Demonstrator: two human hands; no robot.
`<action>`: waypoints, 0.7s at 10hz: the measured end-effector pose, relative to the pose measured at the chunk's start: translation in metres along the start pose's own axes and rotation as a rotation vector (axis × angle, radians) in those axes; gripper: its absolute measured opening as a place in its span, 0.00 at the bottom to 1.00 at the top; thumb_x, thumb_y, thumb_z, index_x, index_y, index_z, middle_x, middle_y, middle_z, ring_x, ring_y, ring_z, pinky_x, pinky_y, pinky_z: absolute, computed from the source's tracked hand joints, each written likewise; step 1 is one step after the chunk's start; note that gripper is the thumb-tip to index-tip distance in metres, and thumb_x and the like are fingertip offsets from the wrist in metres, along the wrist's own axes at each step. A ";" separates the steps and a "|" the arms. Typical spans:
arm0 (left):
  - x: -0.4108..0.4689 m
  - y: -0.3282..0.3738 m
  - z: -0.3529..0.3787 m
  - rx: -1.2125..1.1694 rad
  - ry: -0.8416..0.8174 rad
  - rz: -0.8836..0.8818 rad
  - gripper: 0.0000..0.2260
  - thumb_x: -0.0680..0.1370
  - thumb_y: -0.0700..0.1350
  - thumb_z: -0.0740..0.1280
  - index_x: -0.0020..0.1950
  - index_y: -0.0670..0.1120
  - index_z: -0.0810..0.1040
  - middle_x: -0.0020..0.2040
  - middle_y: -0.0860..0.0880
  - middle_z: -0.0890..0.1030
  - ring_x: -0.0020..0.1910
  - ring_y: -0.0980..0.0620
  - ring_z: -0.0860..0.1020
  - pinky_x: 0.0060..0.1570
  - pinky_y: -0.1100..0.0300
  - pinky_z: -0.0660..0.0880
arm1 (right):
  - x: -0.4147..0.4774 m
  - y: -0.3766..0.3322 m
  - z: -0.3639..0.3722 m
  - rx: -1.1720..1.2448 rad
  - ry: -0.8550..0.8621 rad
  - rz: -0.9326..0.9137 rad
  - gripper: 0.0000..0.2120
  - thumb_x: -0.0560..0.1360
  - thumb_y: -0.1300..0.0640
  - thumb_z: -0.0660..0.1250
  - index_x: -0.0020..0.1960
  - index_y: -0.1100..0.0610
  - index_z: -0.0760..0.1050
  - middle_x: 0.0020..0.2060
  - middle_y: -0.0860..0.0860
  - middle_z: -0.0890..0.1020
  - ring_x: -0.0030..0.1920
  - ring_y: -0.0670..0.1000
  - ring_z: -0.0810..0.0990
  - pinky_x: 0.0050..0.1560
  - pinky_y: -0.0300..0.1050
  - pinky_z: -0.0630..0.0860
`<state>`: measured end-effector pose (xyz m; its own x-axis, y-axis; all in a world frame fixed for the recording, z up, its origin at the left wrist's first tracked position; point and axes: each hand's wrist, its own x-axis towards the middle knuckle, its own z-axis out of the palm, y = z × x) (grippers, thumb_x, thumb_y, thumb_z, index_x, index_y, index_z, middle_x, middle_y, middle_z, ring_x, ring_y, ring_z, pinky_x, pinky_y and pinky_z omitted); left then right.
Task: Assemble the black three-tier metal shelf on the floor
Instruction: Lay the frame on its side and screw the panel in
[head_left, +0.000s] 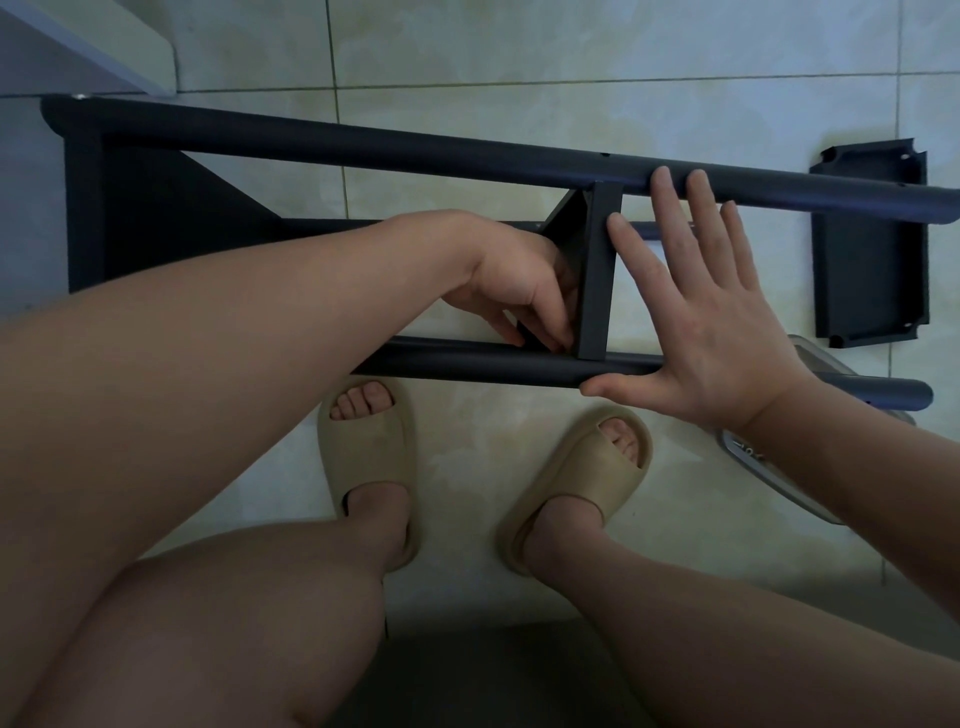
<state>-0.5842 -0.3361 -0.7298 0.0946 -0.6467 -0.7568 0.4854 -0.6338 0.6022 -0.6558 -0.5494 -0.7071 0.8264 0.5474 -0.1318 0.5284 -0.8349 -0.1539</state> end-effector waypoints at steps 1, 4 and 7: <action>-0.001 0.001 -0.001 0.000 0.023 -0.005 0.10 0.77 0.36 0.70 0.56 0.46 0.82 0.55 0.47 0.86 0.54 0.54 0.84 0.68 0.47 0.73 | 0.000 0.000 0.000 -0.002 0.001 -0.001 0.55 0.71 0.19 0.53 0.83 0.58 0.51 0.81 0.65 0.48 0.80 0.68 0.44 0.78 0.69 0.47; 0.002 -0.001 0.000 0.027 0.007 -0.060 0.05 0.77 0.43 0.71 0.52 0.49 0.84 0.50 0.51 0.87 0.53 0.54 0.85 0.62 0.50 0.75 | 0.000 0.001 0.001 -0.002 0.010 -0.003 0.55 0.71 0.19 0.53 0.83 0.58 0.51 0.81 0.65 0.48 0.80 0.68 0.44 0.78 0.69 0.46; -0.001 0.000 -0.002 0.007 0.002 -0.016 0.09 0.76 0.37 0.71 0.53 0.48 0.83 0.51 0.50 0.87 0.52 0.54 0.85 0.66 0.49 0.74 | 0.000 0.001 0.002 -0.008 0.018 -0.006 0.55 0.72 0.19 0.53 0.83 0.58 0.51 0.81 0.65 0.48 0.80 0.68 0.45 0.79 0.68 0.46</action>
<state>-0.5829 -0.3349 -0.7294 0.0883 -0.6357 -0.7669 0.4810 -0.6470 0.5917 -0.6557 -0.5501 -0.7088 0.8264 0.5515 -0.1134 0.5350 -0.8319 -0.1471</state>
